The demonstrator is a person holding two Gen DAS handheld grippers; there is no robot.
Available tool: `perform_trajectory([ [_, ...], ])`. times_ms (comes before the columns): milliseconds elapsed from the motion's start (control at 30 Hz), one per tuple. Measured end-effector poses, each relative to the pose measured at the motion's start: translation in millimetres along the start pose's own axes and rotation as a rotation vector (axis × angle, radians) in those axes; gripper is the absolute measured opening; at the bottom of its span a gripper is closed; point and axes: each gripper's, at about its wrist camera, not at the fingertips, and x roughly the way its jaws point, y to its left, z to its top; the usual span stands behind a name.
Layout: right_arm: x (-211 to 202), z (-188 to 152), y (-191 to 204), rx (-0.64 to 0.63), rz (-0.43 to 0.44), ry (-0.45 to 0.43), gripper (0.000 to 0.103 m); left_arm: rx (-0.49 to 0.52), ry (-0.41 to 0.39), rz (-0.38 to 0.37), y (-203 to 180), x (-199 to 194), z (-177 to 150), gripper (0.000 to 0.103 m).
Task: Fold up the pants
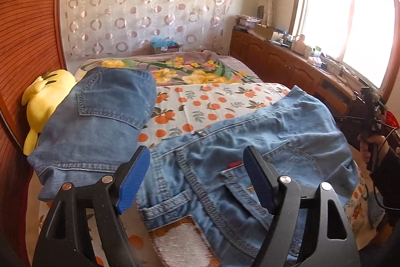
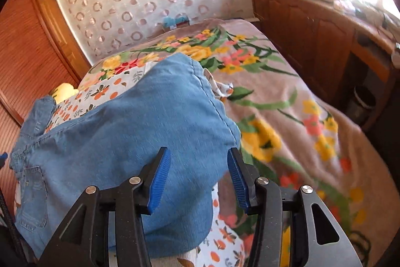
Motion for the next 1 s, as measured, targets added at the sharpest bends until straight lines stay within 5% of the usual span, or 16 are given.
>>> perform_trajectory([
  [667, 22, 7, -37, 0.238, 0.155, 0.108, 0.051, 0.073, 0.115, -0.104, -61, 47, -7, 0.080],
  [900, 15, 5, -23, 0.194, 0.114, 0.060, 0.013, 0.091, 0.136, -0.086, -65, 51, -10, 0.081],
  [1000, 6, 4, -18, 0.178, 0.076, 0.016, 0.004, 0.093, 0.140, -0.081, -66, 51, -11, 0.083],
])
